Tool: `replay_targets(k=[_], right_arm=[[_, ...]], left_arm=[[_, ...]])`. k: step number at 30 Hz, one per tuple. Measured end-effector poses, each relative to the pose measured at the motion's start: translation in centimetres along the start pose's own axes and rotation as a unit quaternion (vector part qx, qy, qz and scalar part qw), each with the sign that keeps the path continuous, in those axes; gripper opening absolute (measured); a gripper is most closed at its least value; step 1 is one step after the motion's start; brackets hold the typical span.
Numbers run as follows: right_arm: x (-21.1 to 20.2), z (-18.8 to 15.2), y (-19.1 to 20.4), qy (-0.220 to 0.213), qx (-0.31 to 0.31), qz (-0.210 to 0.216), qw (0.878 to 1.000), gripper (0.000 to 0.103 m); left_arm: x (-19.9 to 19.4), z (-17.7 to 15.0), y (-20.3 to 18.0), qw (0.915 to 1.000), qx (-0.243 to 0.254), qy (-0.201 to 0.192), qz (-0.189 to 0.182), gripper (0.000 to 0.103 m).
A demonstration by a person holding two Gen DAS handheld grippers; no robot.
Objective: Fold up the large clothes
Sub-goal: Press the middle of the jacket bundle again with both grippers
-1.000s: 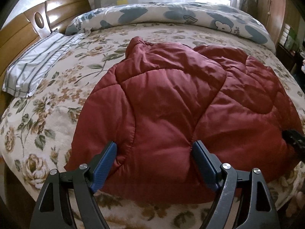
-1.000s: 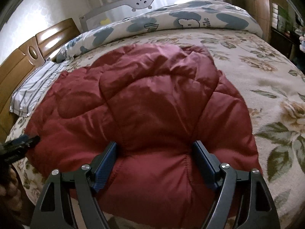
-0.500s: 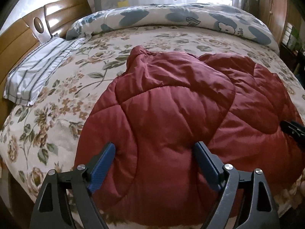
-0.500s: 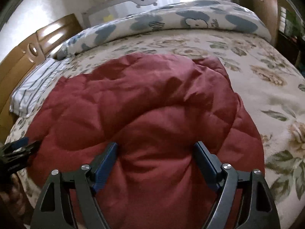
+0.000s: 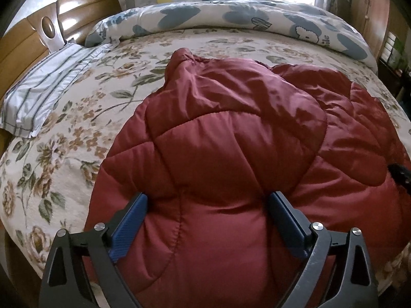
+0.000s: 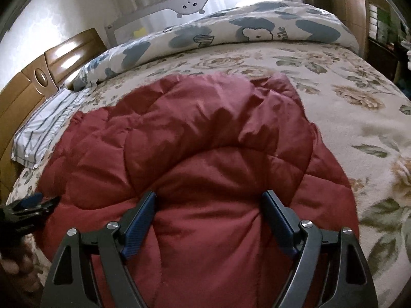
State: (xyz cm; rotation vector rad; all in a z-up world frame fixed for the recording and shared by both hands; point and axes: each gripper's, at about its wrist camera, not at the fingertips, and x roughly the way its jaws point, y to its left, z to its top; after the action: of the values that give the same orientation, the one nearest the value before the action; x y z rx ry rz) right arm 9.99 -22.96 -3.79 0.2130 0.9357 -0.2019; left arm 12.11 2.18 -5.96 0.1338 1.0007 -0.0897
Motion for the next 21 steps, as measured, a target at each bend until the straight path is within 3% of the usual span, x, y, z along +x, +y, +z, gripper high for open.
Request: replay_targets(k=[5,9,13,21], right_arm=[[-2.9,-1.0,1.6,-0.024,-0.034,-0.003,0.999,0.085],[-1.1,-2.3,1.8,0.014,-0.045,-0.010,0.999,0.085],[0.1,-2.6,0.8,0.011,-0.033,-0.013,0.999,0.091],[0.2,-2.6,0.3,0.013,-0.028,-0.010,0.999,0.091]], left_arm=[[0.0,-0.2,-0.3,1.0000,0.001,-0.004,0.003,0.097],[0.0,-0.3,-0.3,1.0000,0.001,-0.005,0.003,0.097],[0.0,-0.5,-0.5,0.9999,0.005,-0.008,0.006,0.097],[-1.4,-0.2,-0.2,0.9999,-0.001,-0.015,-0.003,0.095]])
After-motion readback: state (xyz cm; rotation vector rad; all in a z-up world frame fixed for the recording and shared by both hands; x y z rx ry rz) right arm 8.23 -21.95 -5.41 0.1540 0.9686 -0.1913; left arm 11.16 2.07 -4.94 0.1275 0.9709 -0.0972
